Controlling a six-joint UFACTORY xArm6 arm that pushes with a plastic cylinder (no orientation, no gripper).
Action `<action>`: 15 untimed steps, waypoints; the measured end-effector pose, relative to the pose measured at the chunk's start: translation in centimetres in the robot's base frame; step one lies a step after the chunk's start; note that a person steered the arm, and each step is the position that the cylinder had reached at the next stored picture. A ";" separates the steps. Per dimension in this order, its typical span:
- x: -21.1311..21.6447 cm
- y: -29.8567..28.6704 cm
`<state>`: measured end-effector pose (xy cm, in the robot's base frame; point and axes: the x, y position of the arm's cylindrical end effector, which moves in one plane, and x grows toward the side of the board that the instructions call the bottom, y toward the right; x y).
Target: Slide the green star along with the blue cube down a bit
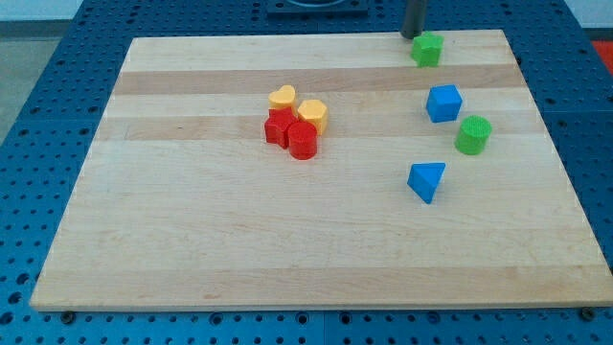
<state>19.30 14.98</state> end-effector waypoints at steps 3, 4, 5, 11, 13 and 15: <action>3.8 1.1; 3.9 1.2; 3.4 1.8; 4.2 2.9; 9.3 2.9; 13.0 2.9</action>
<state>32.31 17.88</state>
